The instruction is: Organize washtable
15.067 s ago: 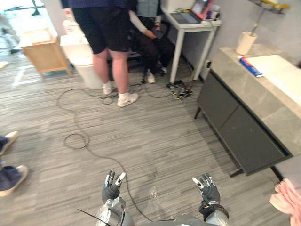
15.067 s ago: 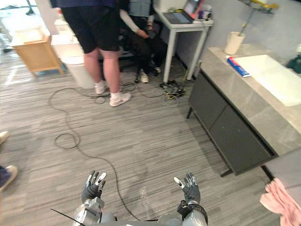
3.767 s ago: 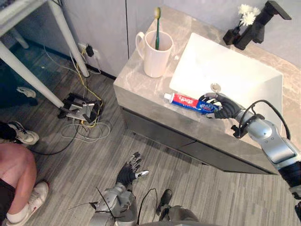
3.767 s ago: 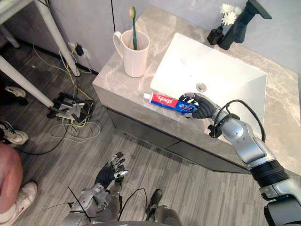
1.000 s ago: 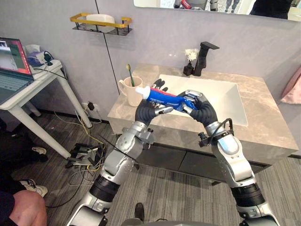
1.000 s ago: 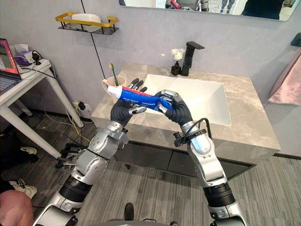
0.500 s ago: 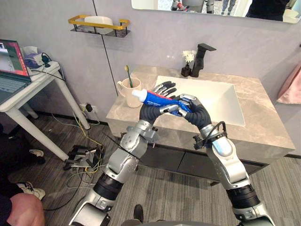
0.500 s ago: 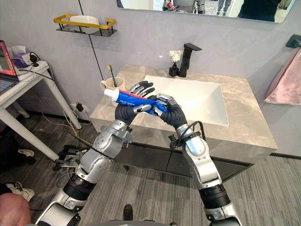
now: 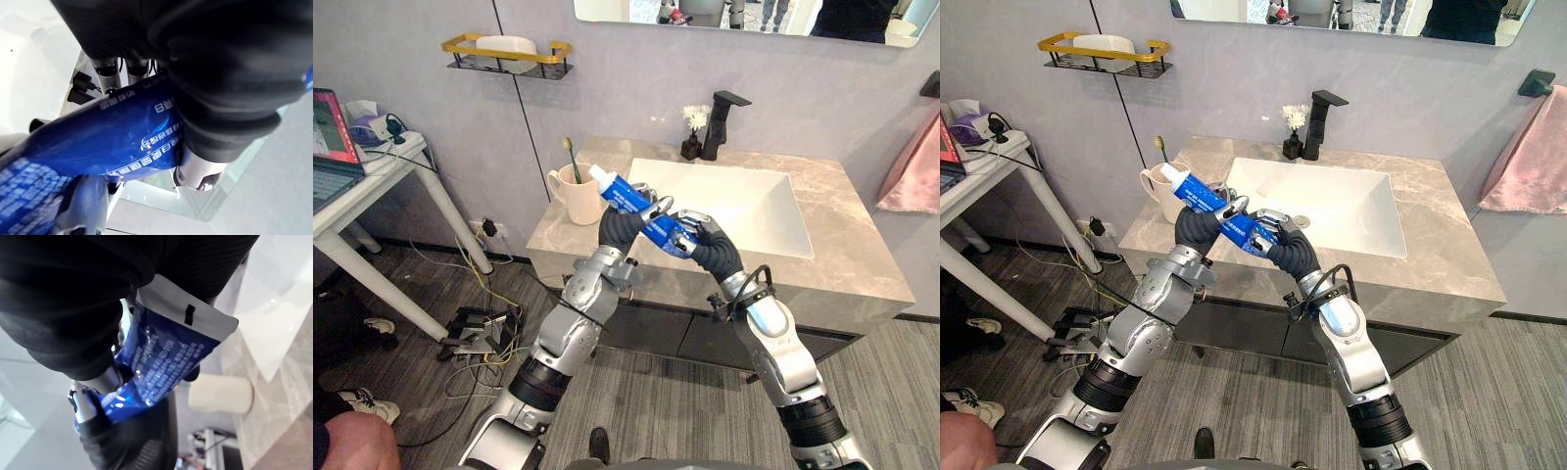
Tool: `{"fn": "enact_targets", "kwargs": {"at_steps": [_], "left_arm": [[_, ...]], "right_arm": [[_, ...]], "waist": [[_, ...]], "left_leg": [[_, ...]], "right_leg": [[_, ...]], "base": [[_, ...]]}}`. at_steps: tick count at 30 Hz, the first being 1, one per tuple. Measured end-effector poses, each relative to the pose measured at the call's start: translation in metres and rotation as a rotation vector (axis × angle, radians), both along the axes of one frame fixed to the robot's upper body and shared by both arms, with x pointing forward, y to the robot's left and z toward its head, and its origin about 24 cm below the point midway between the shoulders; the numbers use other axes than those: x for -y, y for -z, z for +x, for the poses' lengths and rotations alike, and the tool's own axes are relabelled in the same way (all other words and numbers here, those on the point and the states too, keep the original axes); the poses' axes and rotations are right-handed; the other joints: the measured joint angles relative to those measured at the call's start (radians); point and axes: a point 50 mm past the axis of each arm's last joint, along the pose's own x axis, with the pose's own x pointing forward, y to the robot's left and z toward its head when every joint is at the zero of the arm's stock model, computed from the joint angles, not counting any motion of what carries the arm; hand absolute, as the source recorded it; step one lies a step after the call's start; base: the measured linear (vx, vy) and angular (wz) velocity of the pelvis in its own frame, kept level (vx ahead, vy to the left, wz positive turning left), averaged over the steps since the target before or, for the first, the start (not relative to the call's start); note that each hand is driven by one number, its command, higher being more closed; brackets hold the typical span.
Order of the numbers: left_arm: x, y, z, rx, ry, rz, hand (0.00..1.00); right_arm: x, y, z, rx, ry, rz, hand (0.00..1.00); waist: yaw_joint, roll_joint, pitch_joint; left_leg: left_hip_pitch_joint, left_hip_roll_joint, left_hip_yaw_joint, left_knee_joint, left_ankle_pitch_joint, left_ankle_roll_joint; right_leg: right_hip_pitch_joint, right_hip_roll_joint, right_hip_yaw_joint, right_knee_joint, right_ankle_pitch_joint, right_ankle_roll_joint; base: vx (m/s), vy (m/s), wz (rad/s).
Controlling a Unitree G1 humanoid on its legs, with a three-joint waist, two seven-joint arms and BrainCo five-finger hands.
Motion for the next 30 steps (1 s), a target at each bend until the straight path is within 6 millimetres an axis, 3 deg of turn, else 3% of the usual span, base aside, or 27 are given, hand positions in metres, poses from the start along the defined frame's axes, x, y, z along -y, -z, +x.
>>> {"fn": "enact_targets", "kwargs": {"at_steps": [1, 2, 10, 15, 21, 26, 30], "left_arm": [[0.0, 0.0, 0.0, 0.002, 0.0, -0.001, 1.0], [-0.001, -0.001, 0.0, 0.004, -0.002, -0.003, 1.0], [-0.019, -0.017, 0.004, 0.058, -0.073, -0.042, 1.0], [-0.029, -0.05, 0.007, 0.21, -0.115, -0.027, 1.0], [-0.028, -0.076, 0.012, 0.324, -0.13, 0.052, 1.0], [-0.038, -0.113, 0.048, 0.407, -0.238, 0.242, 1.0], [-0.034, -0.137, 0.058, 0.476, -0.286, 0.334, 1.0]], "right_arm": [[0.0, 0.0, 0.0, 0.001, -0.001, 0.001, 1.0], [-0.001, 0.0, 0.0, 0.002, -0.003, 0.005, 0.0], [0.003, 0.01, -0.001, -0.052, 0.008, 0.043, 0.0], [0.015, 0.021, -0.001, -0.128, 0.046, 0.1, 0.0], [0.013, 0.025, -0.005, -0.162, 0.029, 0.171, 0.0], [0.006, 0.05, -0.026, -0.277, -0.03, 0.2, 0.0], [0.002, 0.066, -0.045, -0.358, -0.061, 0.224, 0.0]], "waist": [[0.0, 0.0, 0.0], [0.0, 0.0, 0.0], [-0.003, 0.0, 0.0], [-0.001, 0.0, 0.0], [-0.004, 0.0, 0.0], [-0.022, 0.0, 0.0], [-0.026, 0.0, 0.0]], "left_leg": [[0.0, 0.0, 0.0, 0.0, 0.0, 0.0], [0.0, 0.0, 0.0, 0.0, 0.0, 0.0], [0.0, 0.0, 0.001, 0.0, -0.003, -0.004], [0.0, 0.0, 0.003, 0.0, -0.003, -0.004], [0.0, 0.004, 0.016, 0.0, -0.004, -0.005], [-0.003, 0.008, 0.027, 0.0, -0.004, -0.005], [-0.027, 0.01, 0.026, 0.0, -0.004, -0.005]], "right_leg": [[0.0, 0.0, 0.0, 0.0, 0.0, 0.0], [0.0, 0.0, 0.0, 0.0, 0.0, 0.0], [0.0, 0.0, -0.001, 0.001, -0.001, -0.002], [-0.001, 0.0, 0.0, 0.0, -0.001, -0.002], [-0.004, 0.002, 0.004, -0.001, 0.0, -0.004], [-0.012, 0.003, 0.016, -0.001, 0.0, -0.004], [-0.04, 0.006, 0.025, 0.0, 0.001, -0.005]], "base": [[0.0, 0.0, 0.0], [0.0, 0.0, 0.0], [0.0, 0.0, 0.0], [0.0, 0.0, -0.01], [0.0, 0.0, -0.02], [0.01, -0.002, -0.05], [0.02, -0.004, -0.07]]}}
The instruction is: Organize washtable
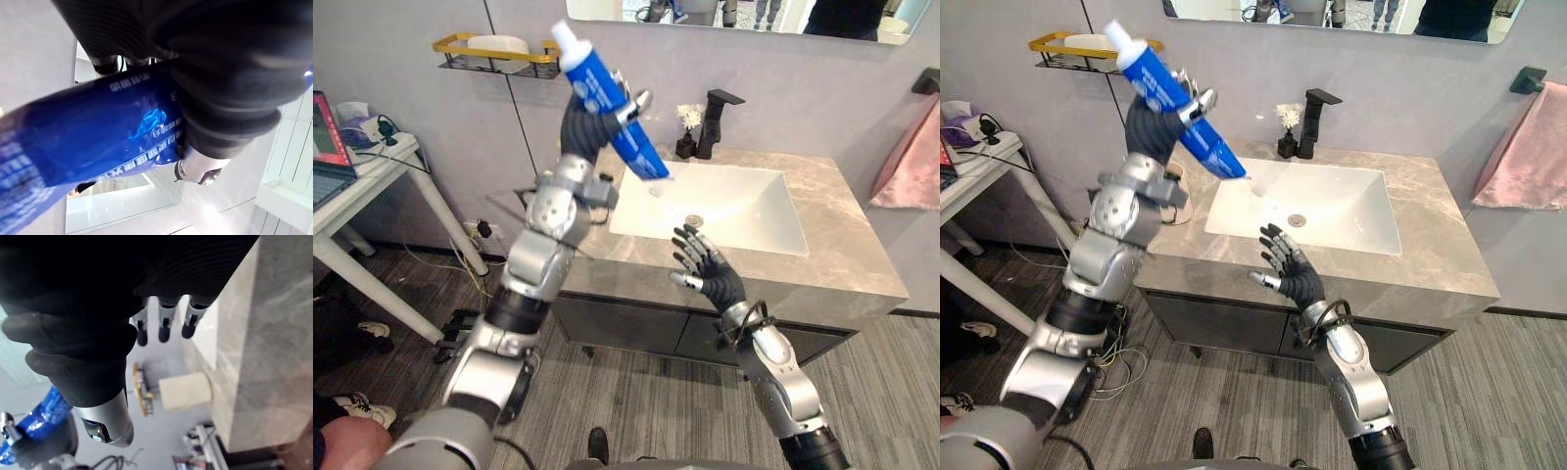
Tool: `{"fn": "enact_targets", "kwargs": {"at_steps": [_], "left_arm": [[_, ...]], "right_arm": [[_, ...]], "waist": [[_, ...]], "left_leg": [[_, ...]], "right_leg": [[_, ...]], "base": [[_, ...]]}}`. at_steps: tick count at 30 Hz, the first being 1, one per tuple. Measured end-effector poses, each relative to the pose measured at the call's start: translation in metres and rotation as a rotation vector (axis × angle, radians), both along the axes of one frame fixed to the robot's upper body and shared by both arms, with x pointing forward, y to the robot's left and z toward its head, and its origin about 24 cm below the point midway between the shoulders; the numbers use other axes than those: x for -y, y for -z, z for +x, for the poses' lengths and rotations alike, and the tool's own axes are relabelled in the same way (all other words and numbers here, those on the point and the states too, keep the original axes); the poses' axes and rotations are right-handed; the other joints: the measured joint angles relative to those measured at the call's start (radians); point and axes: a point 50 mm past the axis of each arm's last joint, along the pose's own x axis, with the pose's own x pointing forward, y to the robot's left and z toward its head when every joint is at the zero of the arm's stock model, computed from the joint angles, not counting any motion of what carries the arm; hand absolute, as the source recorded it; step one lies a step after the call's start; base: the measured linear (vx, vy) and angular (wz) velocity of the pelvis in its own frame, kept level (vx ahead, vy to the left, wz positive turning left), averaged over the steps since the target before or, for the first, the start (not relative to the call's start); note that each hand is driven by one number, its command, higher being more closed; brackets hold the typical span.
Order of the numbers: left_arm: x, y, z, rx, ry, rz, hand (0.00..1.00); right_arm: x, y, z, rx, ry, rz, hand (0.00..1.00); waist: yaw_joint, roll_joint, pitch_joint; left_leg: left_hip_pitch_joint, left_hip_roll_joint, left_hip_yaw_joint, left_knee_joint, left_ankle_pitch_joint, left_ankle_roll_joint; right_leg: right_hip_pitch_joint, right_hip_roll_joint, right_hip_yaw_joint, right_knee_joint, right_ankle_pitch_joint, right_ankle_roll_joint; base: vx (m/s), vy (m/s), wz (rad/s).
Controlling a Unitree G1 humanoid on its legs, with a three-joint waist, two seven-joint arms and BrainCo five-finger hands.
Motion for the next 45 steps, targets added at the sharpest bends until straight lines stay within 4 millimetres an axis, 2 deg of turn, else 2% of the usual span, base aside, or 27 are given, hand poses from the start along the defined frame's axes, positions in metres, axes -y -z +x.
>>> {"fn": "enact_targets", "kwargs": {"at_steps": [3, 6, 11, 23, 27, 33, 38, 45], "left_arm": [[-0.004, -0.013, 0.011, 0.035, -0.09, 0.122, 1.0], [-0.009, -0.027, 0.014, 0.077, -0.151, 0.175, 1.0], [-0.028, -0.038, 0.015, 0.116, -0.256, 0.238, 1.0], [-0.04, -0.043, 0.013, 0.175, -0.39, 0.289, 1.0], [-0.05, -0.046, 0.012, 0.183, -0.431, 0.263, 1.0], [-0.051, -0.047, 0.012, 0.192, -0.45, 0.274, 1.0], [-0.053, -0.048, 0.011, 0.196, -0.466, 0.264, 1.0], [-0.063, -0.053, 0.009, 0.205, -0.502, 0.229, 1.0]], "right_arm": [[-0.008, 0.017, -0.021, -0.084, -0.047, 0.049, 0.0], [-0.009, 0.026, -0.033, -0.137, -0.059, 0.094, 0.0], [-0.014, 0.036, -0.048, -0.192, -0.081, 0.117, 0.0], [-0.017, 0.039, -0.05, -0.205, -0.11, 0.124, 0.0], [-0.016, 0.041, -0.054, -0.219, -0.104, 0.127, 0.0], [-0.013, 0.044, -0.056, -0.231, -0.104, 0.115, 0.0], [-0.012, 0.044, -0.057, -0.237, -0.101, 0.135, 0.0], [-0.013, 0.044, -0.057, -0.237, -0.103, 0.14, 0.0]], "waist": [[-0.008, 0.0, 0.0], [-0.006, 0.0, 0.0], [-0.006, -0.002, 0.001], [0.003, -0.064, 0.035], [0.006, -0.072, 0.047], [0.025, -0.086, 0.086], [0.025, -0.099, 0.109], [0.025, -0.102, 0.139]], "left_leg": [[-0.01, 0.0, 0.0, 0.0, 0.004, 0.005], [-0.038, 0.004, -0.002, 0.0, 0.005, 0.004], [-0.054, 0.004, -0.002, 0.0, 0.005, 0.004], [-0.076, 0.004, -0.008, 0.0, 0.005, 0.005], [-0.079, 0.004, -0.008, 0.0, 0.005, 0.005], [-0.083, 0.004, -0.01, 0.0, 0.005, 0.005], [-0.09, 0.003, -0.013, 0.001, 0.007, 0.006], [-0.101, 0.004, -0.011, 0.001, 0.007, 0.006]], "right_leg": [[-0.006, 0.001, 0.001, 0.0, 0.006, -0.008], [-0.034, 0.006, 0.001, 0.003, 0.011, -0.004], [-0.051, 0.006, 0.001, 0.007, 0.012, -0.005], [-0.075, 0.006, -0.001, 0.021, 0.005, -0.01], [-0.079, 0.005, -0.001, 0.022, 0.005, -0.01], [-0.082, 0.006, -0.002, 0.023, 0.004, -0.01], [-0.089, 0.006, -0.006, 0.027, 0.006, -0.007], [-0.104, 0.005, -0.002, 0.031, 0.006, -0.007]], "base": [[0.06, -0.01, -0.03], [0.0, 0.0, 0.0], [0.03, -0.003, 0.0], [0.0, 0.0, 0.0], [0.0, 0.0, 0.0], [0.0, 0.0, 0.0], [0.04, 0.004, 0.02], [0.01, 0.002, -0.01]]}}
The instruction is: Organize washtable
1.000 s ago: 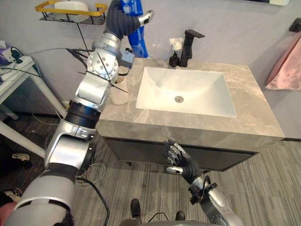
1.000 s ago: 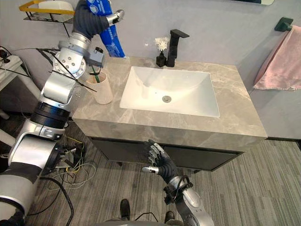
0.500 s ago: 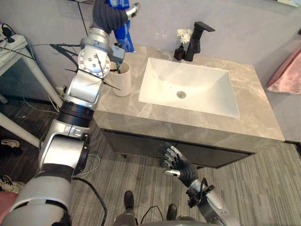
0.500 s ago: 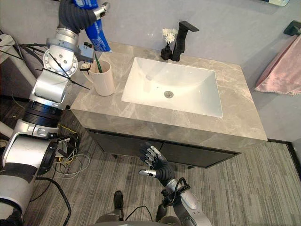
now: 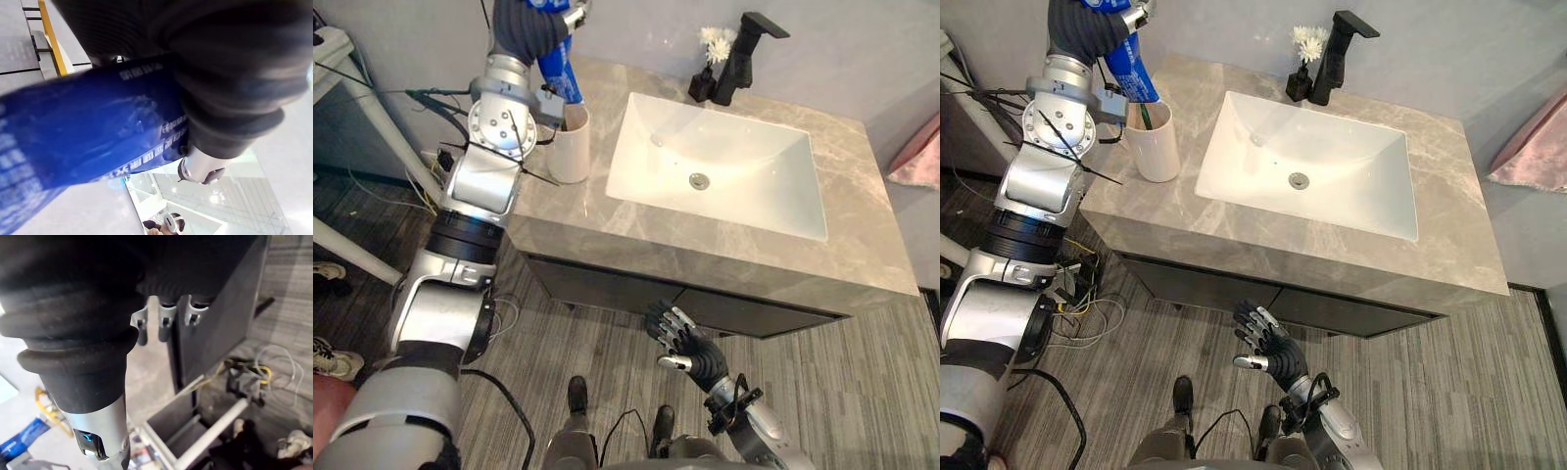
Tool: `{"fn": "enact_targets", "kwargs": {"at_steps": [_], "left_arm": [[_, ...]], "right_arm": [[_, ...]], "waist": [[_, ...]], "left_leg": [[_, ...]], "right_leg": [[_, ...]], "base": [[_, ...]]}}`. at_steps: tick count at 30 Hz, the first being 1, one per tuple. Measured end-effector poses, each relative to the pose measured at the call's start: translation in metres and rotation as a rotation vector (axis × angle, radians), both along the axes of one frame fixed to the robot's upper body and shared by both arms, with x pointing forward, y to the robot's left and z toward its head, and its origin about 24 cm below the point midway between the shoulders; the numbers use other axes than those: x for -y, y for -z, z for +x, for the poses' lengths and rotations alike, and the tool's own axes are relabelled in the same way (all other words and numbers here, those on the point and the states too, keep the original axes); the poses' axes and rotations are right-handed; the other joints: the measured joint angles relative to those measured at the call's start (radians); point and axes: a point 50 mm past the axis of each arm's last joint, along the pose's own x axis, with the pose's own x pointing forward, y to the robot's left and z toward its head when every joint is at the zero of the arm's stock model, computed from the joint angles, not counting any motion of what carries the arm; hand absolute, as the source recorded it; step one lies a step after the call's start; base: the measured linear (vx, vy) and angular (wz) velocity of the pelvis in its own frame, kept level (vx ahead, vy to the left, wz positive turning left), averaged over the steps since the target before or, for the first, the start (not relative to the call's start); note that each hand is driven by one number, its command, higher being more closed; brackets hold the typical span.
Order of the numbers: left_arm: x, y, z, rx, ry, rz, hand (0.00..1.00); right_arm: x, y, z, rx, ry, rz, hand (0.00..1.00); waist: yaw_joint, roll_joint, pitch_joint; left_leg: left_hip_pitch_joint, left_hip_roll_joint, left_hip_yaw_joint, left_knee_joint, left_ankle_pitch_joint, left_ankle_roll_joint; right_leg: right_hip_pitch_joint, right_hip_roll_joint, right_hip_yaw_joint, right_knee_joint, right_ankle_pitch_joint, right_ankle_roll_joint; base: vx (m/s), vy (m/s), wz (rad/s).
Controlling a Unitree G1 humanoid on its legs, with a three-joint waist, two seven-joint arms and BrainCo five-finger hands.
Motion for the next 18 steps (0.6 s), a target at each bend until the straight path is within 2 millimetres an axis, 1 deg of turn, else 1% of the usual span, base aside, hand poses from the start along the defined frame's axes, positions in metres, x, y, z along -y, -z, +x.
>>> {"fn": "enact_targets", "kwargs": {"at_steps": [6, 12, 14, 18], "left_arm": [[-0.0015, -0.0006, -0.0003, 0.005, -0.008, -0.007, 1.0], [-0.0018, -0.0008, -0.0004, 0.006, -0.009, -0.01, 1.0], [-0.0023, -0.0013, -0.0005, 0.008, -0.011, -0.013, 1.0], [-0.0026, -0.0014, -0.0006, 0.009, -0.012, -0.015, 1.0]], "right_arm": [[-0.0004, -0.001, 0.0, 0.005, -0.002, 0.001, 0.0], [-0.0057, -0.0015, -0.0019, 0.004, -0.025, 0.009, 0.0], [-0.0057, -0.0041, -0.0013, 0.016, -0.025, 0.011, 0.0], [-0.0054, -0.0042, -0.0013, 0.018, -0.024, 0.01, 0.0]], "waist": [[0.0, -0.013, 0.034], [0.0, -0.013, 0.041], [0.0, -0.014, 0.054], [0.0, -0.014, 0.06]], "left_leg": [[-0.001, 0.0, 0.001, 0.0, 0.0, 0.0], [-0.007, 0.0, 0.001, 0.0, 0.0, 0.0], [-0.007, 0.0, 0.001, 0.0, 0.0, 0.0], [-0.017, 0.0, 0.0, 0.0, 0.0, 0.0]], "right_leg": [[-0.001, 0.0, 0.0, 0.001, -0.001, -0.001], [-0.007, 0.0, 0.0, 0.001, -0.001, -0.001], [-0.007, 0.0, 0.0, 0.001, -0.001, -0.001], [-0.017, 0.0, -0.001, 0.002, -0.001, -0.001]], "base": [[0.0, 0.0, 0.0], [0.01, 0.001, 0.0], [0.0, 0.0, 0.0], [0.01, 0.002, 0.0]]}}
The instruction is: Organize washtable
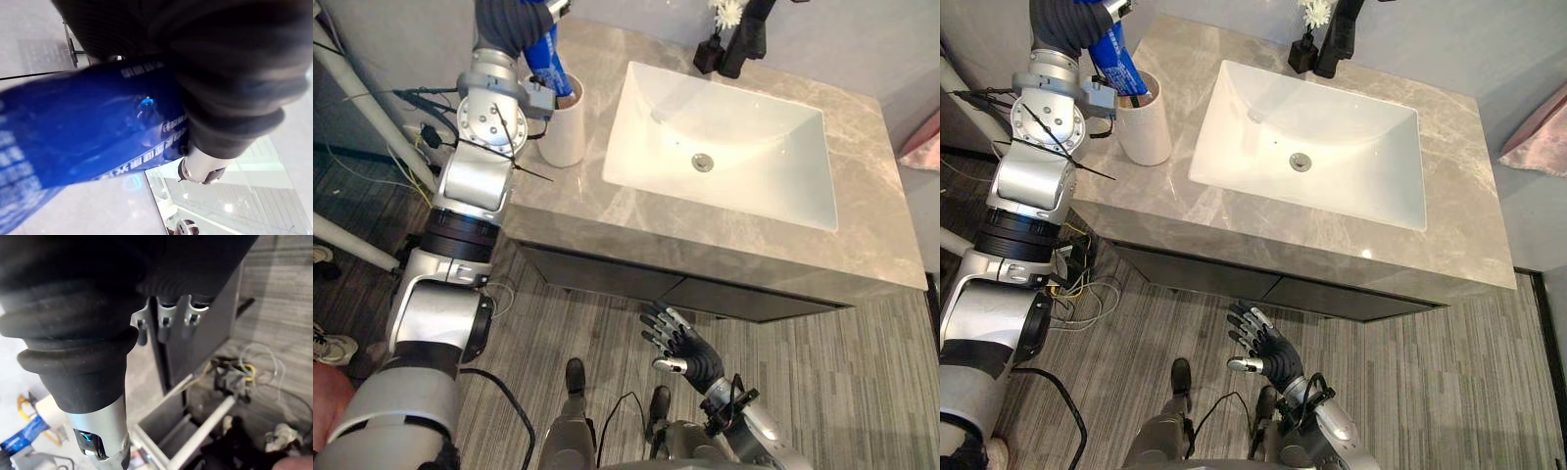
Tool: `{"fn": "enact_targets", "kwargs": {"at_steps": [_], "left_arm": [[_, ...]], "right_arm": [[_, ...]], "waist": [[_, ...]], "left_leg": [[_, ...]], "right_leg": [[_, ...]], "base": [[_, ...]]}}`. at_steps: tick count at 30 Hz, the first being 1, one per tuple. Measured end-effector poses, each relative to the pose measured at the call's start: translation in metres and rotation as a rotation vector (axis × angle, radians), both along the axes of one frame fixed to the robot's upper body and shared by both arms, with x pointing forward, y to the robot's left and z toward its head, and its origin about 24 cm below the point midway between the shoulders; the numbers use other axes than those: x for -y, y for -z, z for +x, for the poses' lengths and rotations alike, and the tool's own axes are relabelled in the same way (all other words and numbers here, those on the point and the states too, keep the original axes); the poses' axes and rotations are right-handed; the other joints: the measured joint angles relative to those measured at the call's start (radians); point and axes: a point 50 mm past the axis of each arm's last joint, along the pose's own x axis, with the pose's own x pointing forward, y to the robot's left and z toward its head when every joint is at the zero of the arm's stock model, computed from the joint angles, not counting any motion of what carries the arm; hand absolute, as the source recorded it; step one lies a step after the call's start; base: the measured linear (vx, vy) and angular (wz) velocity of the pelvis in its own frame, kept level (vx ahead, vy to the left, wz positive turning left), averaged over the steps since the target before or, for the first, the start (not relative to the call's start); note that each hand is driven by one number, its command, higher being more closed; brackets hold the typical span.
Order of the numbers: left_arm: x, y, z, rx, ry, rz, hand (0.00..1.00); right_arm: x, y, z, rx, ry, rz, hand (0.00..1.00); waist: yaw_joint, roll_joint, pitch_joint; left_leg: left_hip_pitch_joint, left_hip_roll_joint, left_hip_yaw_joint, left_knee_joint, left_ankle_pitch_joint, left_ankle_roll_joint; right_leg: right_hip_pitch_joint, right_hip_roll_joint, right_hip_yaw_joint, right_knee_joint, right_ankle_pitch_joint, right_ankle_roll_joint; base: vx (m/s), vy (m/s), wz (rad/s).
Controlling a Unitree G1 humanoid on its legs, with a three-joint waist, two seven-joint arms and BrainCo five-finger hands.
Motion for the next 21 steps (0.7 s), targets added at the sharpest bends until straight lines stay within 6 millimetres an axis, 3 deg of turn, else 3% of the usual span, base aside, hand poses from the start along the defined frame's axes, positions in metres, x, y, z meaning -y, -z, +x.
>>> {"fn": "enact_targets", "kwargs": {"at_steps": [14, 15, 21], "left_arm": [[-0.0076, -0.0039, -0.0018, 0.02, -0.022, -0.04, 1.0], [-0.0075, -0.0038, -0.0017, 0.02, -0.022, -0.04, 0.0], [-0.0073, -0.0036, -0.0016, 0.018, -0.02, -0.038, 0.0]], "right_arm": [[-0.0001, -0.0063, 0.0008, 0.028, 0.0, 0.007, 0.0], [-0.0001, -0.007, 0.0009, 0.031, 0.001, 0.008, 0.0], [0.0001, -0.0072, 0.001, 0.033, 0.002, 0.008, 0.0]], "waist": [[-0.002, -0.001, 0.044], [-0.002, -0.001, 0.046], [-0.002, -0.001, 0.047]], "left_leg": [[0.0, 0.0, 0.0, 0.0, 0.0, 0.0], [0.0, 0.0, 0.0, 0.0, 0.0, 0.0], [0.0, -0.001, 0.0, 0.0, 0.0, 0.0]], "right_leg": [[0.0, 0.0, 0.0, 0.0, 0.0, 0.0], [0.0, 0.0, 0.0, 0.0, 0.0, 0.0], [0.0, 0.0, 0.0, 0.0, 0.0, 0.0]], "base": [[0.01, 0.001, 0.0], [0.0, 0.0, 0.0], [0.0, 0.0, 0.0]]}}
